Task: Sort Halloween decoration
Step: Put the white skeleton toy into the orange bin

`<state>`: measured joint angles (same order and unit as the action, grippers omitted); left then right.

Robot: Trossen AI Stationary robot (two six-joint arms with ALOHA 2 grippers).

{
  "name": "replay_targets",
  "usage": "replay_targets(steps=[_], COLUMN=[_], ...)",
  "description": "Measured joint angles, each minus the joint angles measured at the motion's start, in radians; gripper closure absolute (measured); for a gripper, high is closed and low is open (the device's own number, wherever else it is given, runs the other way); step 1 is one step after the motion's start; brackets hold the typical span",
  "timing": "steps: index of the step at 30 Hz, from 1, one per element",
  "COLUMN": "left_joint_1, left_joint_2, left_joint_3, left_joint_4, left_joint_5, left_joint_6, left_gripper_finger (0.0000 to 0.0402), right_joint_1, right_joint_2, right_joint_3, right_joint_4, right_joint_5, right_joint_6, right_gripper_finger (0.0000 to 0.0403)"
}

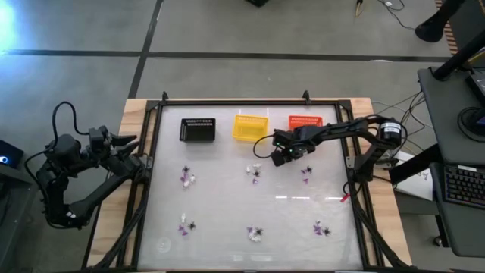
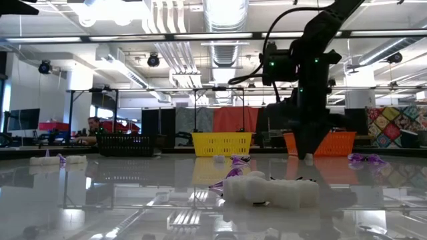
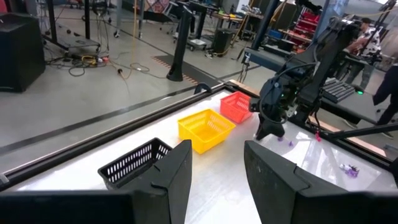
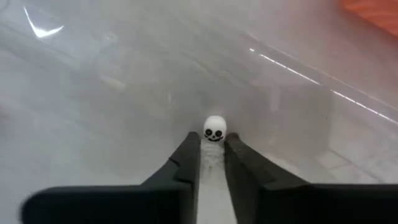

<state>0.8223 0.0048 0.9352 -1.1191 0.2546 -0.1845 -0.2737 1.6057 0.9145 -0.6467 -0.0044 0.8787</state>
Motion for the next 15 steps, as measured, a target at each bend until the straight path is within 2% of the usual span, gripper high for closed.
replay_targets(steps=[2, 8, 15], left_joint_1=[0.000, 0.000, 0.000], left_joint_2=[0.000, 0.000, 0.000], left_joint_3=[0.000, 0.000, 0.000], left_joint_4=[0.000, 0.000, -0.007], left_joint_5=[0.000, 0.000, -0.001], left_joint_6=[0.007, 0.010, 0.008], left_gripper_finger=[0.0272, 0.0272, 0.0272], right_joint_1=[0.000, 0.003, 0.014], right_joint_2=[-0.013, -0.057, -0.183], right_joint_3=[-0.002, -0.004, -0.004], right_joint_4=[-0.008, -0.025, -0.033], right_joint_5=[-0.001, -0.034, -0.039], right_joint_6=[-0.003, 0.004, 0.041], right_gripper_finger=[0.0384, 0.0389, 0.0392])
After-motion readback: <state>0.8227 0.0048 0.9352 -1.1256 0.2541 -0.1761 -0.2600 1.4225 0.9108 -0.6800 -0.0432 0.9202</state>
